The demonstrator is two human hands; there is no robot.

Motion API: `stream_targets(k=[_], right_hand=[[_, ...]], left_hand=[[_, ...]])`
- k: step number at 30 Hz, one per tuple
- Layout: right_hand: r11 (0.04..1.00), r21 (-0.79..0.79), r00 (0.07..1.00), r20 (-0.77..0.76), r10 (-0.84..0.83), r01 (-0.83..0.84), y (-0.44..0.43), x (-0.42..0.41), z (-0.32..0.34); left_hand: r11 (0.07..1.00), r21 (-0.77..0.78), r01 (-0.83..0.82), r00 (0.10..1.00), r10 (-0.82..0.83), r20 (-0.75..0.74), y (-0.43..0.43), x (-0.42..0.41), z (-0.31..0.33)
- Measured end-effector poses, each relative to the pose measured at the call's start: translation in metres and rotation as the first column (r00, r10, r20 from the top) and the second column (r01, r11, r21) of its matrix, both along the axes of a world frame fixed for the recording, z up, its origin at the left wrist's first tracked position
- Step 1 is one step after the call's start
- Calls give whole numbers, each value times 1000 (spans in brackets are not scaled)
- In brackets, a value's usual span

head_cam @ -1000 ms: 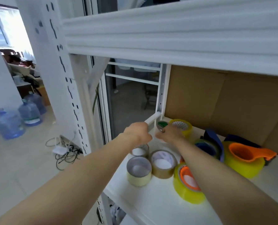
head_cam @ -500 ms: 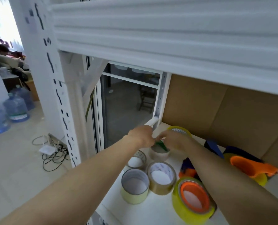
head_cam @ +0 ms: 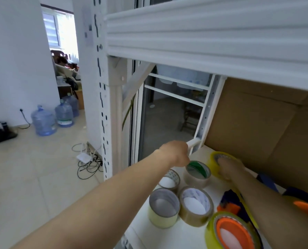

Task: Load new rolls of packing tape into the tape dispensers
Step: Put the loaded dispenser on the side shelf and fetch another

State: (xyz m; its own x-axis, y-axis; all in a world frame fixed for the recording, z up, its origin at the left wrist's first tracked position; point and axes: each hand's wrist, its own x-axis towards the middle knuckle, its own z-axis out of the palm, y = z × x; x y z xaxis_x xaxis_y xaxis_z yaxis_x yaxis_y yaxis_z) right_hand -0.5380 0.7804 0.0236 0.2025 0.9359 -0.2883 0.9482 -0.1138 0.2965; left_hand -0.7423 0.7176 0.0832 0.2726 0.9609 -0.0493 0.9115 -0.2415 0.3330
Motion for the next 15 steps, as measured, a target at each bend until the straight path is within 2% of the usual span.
stream_targets(k=[3,7,11,15], right_hand=[[996,85,999,-51,7,-2,-15,-3,12],[895,436,994,-22,110,-90,-35,3,34],[854,517,993,-54,104,-61,-73,-1,62],[823,568,999,-49,19,12,-132,-4,67]], left_hand=[[1000,19,2,1000,-1,-26,1,-3,1],[997,36,69,996,-67,-66,0,2,4],[980,67,190,980,-184,-79,-12,14,13],[942,101,320,947,-313,-77,-33,28,12]])
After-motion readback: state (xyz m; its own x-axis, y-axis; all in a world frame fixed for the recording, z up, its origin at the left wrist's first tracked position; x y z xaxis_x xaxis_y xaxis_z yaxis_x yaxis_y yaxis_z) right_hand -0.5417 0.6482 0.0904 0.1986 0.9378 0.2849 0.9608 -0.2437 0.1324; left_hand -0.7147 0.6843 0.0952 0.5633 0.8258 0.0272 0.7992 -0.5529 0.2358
